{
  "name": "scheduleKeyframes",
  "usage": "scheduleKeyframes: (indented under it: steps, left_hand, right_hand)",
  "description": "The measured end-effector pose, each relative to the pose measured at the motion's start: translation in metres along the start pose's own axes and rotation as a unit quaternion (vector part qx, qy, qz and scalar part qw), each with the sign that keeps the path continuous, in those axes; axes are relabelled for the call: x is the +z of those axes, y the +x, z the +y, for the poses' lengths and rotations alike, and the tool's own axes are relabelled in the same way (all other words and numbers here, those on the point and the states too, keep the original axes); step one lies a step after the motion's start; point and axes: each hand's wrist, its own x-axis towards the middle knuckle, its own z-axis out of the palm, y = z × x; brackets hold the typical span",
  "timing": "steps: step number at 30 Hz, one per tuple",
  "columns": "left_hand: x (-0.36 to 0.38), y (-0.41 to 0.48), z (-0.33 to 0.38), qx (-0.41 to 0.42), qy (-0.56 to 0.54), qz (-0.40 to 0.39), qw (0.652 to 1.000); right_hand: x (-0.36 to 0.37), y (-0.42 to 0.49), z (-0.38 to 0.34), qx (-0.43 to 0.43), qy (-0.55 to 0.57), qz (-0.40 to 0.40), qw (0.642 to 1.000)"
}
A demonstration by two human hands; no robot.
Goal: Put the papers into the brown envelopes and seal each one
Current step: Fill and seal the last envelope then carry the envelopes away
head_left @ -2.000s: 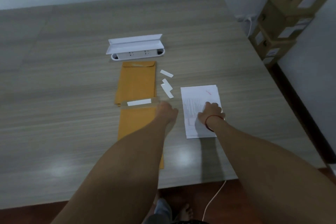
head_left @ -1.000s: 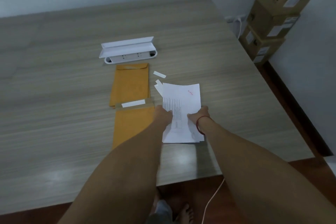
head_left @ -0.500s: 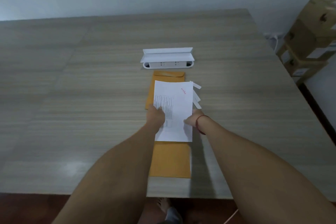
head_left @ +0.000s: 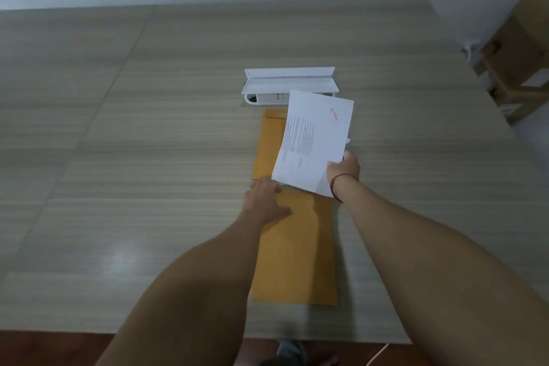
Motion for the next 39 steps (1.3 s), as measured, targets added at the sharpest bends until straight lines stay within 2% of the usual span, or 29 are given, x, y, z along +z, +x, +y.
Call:
scheduleKeyframes:
  steps: [4, 12, 17, 24, 34, 39]
  left_hand:
    - [0.000, 0.005, 0.001, 0.024, 0.040, -0.018, 0.999]
    - [-0.003, 0.014, 0.008, 0.015, 0.075, -0.050, 0.996]
    - [-0.004, 0.014, 0.008, 0.041, 0.064, -0.040, 0.996]
    - [-0.005, 0.019, 0.012, 0.039, 0.043, -0.071, 0.996]
    - [-0.003, 0.021, 0.021, 0.021, 0.104, -0.101, 0.989]
    - [-0.003, 0.022, 0.020, 0.031, 0.079, -0.097, 0.992]
  right_hand:
    - [0.009, 0.006, -0.004, 0.010, 0.005, 0.009, 1.000]
    - [0.016, 0.000, -0.005, 0.006, 0.083, -0.042, 0.996]
    - [0.017, 0.002, -0.006, 0.016, 0.103, -0.048, 0.993]
    - [0.020, 0.004, 0.000, 0.014, 0.100, -0.063, 0.993]
    - [0.010, 0.012, 0.000, 0.013, 0.115, -0.057, 0.992]
    - [0.011, 0.008, 0.000, 0.011, 0.129, -0.080, 0.988]
